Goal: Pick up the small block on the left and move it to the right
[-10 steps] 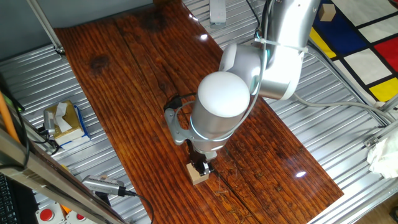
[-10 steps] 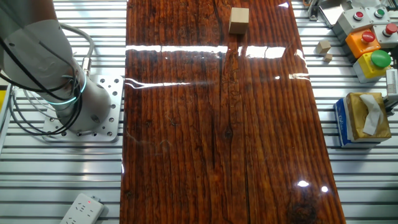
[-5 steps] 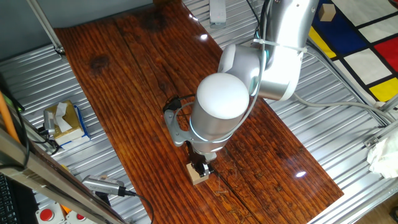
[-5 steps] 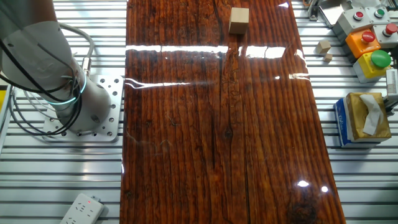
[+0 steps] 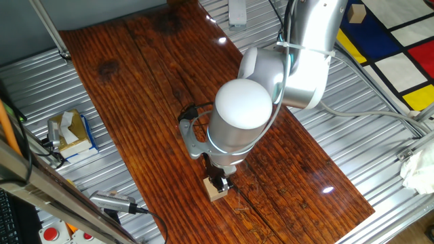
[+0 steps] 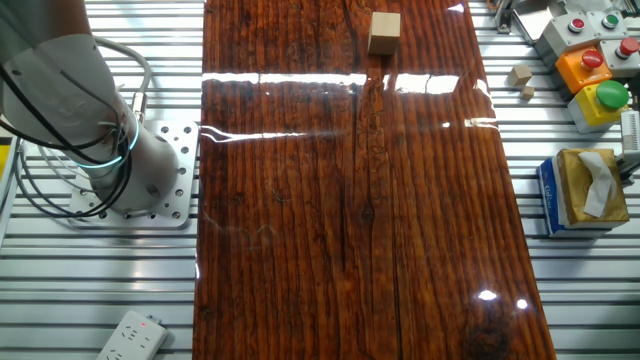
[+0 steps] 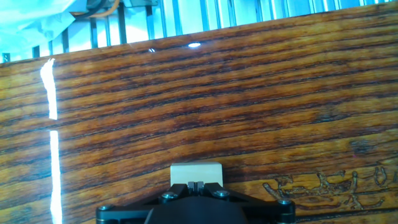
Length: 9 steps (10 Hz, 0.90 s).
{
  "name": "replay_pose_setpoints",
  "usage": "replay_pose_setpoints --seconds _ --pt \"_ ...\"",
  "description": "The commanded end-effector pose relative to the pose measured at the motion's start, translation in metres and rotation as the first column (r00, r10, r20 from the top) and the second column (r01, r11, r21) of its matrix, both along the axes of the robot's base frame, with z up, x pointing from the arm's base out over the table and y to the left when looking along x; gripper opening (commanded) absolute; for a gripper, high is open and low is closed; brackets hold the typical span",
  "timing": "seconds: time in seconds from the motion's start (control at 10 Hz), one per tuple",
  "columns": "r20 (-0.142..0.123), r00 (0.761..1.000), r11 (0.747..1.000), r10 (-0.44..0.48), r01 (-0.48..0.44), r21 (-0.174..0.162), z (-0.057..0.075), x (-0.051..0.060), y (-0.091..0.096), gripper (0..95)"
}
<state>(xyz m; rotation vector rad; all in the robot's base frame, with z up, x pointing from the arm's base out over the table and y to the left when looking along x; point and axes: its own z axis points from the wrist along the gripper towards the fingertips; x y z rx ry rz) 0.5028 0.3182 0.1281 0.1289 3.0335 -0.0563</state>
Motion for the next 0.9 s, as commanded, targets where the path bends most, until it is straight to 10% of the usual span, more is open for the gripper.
replay_pose_setpoints --seconds 0.1,0.9 --pt "-0.001 1.000 1.000 0.013 -0.013 -0.002 0.0000 0.0001 0.0000 0.0" --pt "0.000 1.000 1.000 0.005 -0.005 0.002 0.0000 0.0001 0.0000 0.0"
